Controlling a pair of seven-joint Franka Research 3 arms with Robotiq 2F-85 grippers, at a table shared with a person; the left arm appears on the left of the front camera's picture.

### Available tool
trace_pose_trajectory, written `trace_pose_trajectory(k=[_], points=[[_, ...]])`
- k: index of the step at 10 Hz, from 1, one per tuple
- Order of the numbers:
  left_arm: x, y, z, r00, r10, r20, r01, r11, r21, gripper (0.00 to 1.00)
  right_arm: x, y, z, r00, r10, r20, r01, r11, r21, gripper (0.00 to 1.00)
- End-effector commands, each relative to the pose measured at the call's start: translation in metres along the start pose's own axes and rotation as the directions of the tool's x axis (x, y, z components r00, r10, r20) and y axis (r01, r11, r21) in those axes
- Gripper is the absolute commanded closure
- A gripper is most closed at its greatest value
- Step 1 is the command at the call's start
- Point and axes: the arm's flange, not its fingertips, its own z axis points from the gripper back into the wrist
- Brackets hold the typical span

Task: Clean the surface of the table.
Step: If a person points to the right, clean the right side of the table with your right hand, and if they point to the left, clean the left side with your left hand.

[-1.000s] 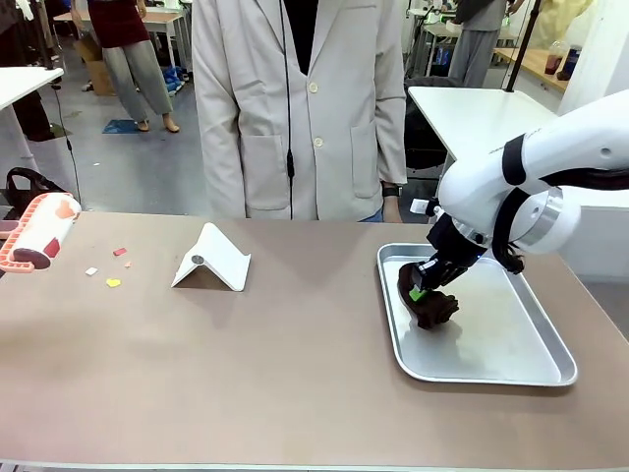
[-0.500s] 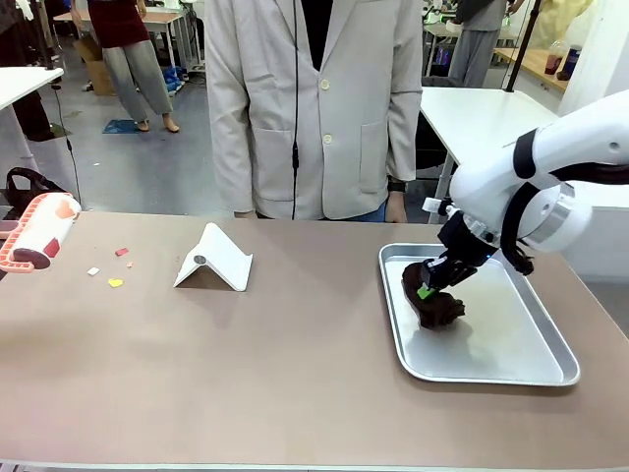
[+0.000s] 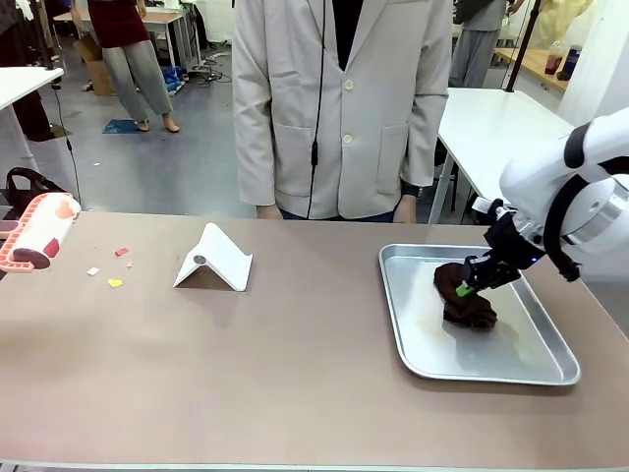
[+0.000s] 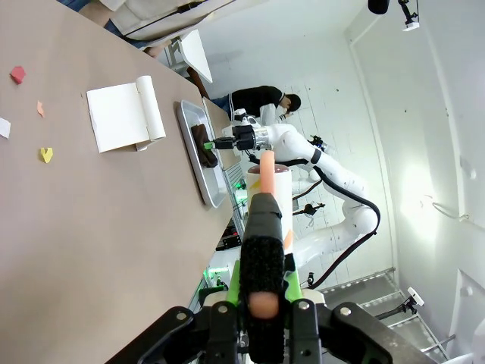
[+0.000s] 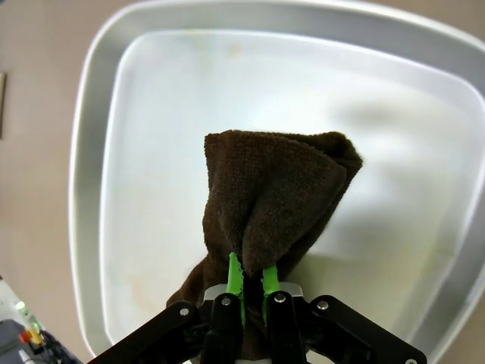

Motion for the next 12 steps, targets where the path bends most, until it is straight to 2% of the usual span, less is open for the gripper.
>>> trace_pose_trajectory(k=[1,4,7,9,10,11,12], points=[[-0.002,-0.003,0.001,1.0,-0.013,-0.013,0.013,1.0,0.001,1.0,-0.015,-0.031,0.004,0.998,-0.041,0.042,0.041,0.999,-0.017,0.89],[-0.002,-0.003,0.001,1.0,-0.013,-0.013,0.013,1.0,0.001,1.0,-0.022,-0.051,0.02,0.992,-0.082,0.093,0.081,0.997,0.014,0.89],[-0.002,-0.003,0.001,1.0,-0.013,-0.013,0.013,1.0,0.001,1.0,-0.019,-0.051,0.021,0.991,-0.082,0.104,0.074,0.994,0.081,0.89],[-0.002,-0.003,0.001,1.0,-0.013,-0.013,0.013,1.0,0.001,1.0,-0.017,-0.048,0.025,0.988,-0.075,0.132,0.038,0.963,0.267,0.89],[-0.002,-0.003,0.001,1.0,-0.013,-0.013,0.013,1.0,0.001,1.0,-0.017,-0.047,0.029,0.988,-0.091,0.121,0.032,0.909,0.414,0.89],[-0.002,-0.003,0.001,1.0,-0.013,-0.013,0.013,1.0,0.001,1.0,-0.016,-0.049,0.033,0.989,-0.102,0.104,0.025,0.822,0.569,0.89],[-0.002,-0.003,0.001,1.0,-0.013,-0.013,0.013,1.0,0.001,1.0,-0.015,-0.055,0.038,0.991,-0.117,0.07,0.033,0.702,0.712,0.89]])
